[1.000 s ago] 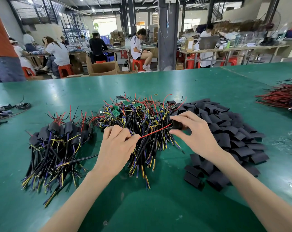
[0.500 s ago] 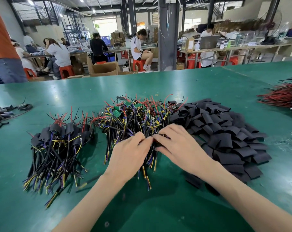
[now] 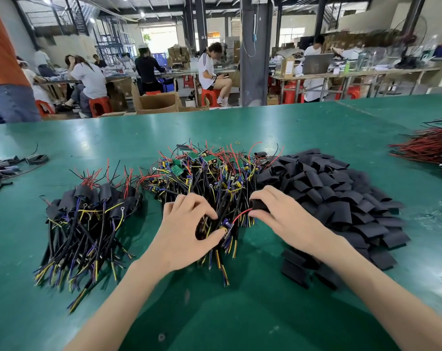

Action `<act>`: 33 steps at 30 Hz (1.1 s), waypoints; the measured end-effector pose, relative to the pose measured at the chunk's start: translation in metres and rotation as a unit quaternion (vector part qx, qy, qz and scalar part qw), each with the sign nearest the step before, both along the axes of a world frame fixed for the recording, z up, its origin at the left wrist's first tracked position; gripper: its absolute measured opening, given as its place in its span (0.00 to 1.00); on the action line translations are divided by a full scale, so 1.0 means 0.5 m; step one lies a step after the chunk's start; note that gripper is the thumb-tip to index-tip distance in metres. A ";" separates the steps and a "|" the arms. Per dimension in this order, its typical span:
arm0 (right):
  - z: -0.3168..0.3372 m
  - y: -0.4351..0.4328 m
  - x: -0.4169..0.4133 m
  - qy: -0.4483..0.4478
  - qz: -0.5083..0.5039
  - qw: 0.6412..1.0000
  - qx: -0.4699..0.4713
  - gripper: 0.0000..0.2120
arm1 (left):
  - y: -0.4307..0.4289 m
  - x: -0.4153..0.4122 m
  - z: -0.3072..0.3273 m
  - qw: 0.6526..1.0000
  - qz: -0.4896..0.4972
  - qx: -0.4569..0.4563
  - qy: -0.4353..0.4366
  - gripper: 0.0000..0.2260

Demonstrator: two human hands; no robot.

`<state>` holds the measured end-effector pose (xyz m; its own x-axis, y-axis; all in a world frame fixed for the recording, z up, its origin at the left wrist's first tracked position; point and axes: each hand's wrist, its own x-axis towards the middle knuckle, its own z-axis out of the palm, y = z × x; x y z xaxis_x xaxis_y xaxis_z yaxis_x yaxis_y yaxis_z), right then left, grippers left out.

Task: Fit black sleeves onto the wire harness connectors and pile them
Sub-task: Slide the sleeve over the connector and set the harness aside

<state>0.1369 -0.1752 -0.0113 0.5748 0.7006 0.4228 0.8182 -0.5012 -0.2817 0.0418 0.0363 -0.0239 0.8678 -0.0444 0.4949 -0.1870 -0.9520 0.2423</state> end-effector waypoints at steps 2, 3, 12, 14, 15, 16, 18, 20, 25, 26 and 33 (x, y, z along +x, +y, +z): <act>0.009 -0.005 0.000 0.015 -0.003 0.999 0.039 0.15 | 0.009 0.001 -0.002 1.000 -0.011 -0.010 0.003 0.15; 0.012 -0.006 0.000 0.016 -0.003 0.998 0.053 0.15 | 0.011 0.000 -0.004 1.000 -0.021 -0.012 0.006 0.15; 0.025 -0.007 0.001 -0.004 -0.001 0.990 0.142 0.15 | -0.021 0.005 -0.005 0.990 -0.080 -0.107 -0.042 0.05; 0.026 -0.010 0.005 -0.002 0.004 0.991 0.136 0.15 | -0.016 0.004 0.006 0.984 -0.057 -0.159 -0.064 0.03; 0.024 -0.010 0.008 -0.001 0.007 0.992 0.122 0.15 | -0.013 0.004 0.010 0.982 -0.043 -0.170 -0.071 0.03; 0.020 -0.011 0.010 -0.001 0.009 0.994 0.105 0.16 | -0.011 0.004 0.014 0.982 -0.032 -0.175 -0.071 0.04; 0.011 -0.009 0.014 -0.001 0.010 0.997 0.073 0.17 | -0.006 0.005 0.017 0.981 -0.022 -0.189 -0.044 0.06; 0.001 -0.008 0.017 -0.001 0.014 0.999 0.048 0.17 | -0.005 0.002 0.016 0.980 -0.031 -0.199 -0.004 0.06; -0.005 -0.008 0.016 -0.003 0.021 0.999 0.032 0.17 | -0.016 -0.005 0.012 0.979 -0.058 -0.197 0.009 0.05; -0.005 -0.006 0.012 -0.003 0.025 0.999 0.038 0.17 | -0.018 -0.004 0.013 0.980 -0.055 -0.191 0.001 0.04; -0.009 0.013 -0.012 0.019 0.038 0.998 0.048 0.20 | -0.026 -0.001 0.008 0.990 -0.057 -0.130 -0.019 0.06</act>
